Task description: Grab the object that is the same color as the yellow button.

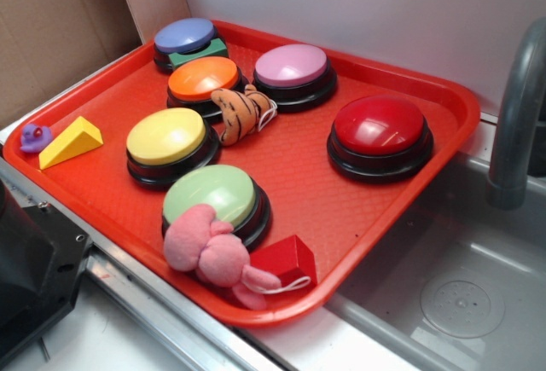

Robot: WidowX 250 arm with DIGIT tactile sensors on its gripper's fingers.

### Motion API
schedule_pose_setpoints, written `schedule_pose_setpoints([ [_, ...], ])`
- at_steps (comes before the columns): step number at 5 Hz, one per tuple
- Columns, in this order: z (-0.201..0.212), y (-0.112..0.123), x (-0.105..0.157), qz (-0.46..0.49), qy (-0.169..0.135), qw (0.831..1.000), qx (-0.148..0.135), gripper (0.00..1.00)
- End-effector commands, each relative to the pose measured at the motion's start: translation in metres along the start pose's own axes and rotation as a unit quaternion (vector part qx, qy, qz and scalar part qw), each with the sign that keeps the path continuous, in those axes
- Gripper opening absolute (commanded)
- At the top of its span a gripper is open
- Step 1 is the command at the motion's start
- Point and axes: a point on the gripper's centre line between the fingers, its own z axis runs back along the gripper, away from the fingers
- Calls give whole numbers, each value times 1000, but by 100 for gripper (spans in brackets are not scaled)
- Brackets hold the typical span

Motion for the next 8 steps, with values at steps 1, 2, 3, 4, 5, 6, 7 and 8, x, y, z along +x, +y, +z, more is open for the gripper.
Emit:
schedule_pose_setpoints([
  [1, 0, 0, 0, 0, 0, 1000, 0, 100],
  [2, -23, 18, 14, -19, -21, 1000, 9, 100],
  [3, -42, 36, 19, -22, -42, 998, 35, 100],
  [4, -55, 62, 19, -9, -51, 995, 82, 100],
  [5, -69, 93, 21, 13, -49, 994, 101, 100],
  [6, -93, 123, 27, -4, -75, 992, 97, 100],
  [7, -117, 144, 37, -45, -79, 993, 81, 100],
  [8, -142, 156, 46, -57, -57, 994, 77, 100],
])
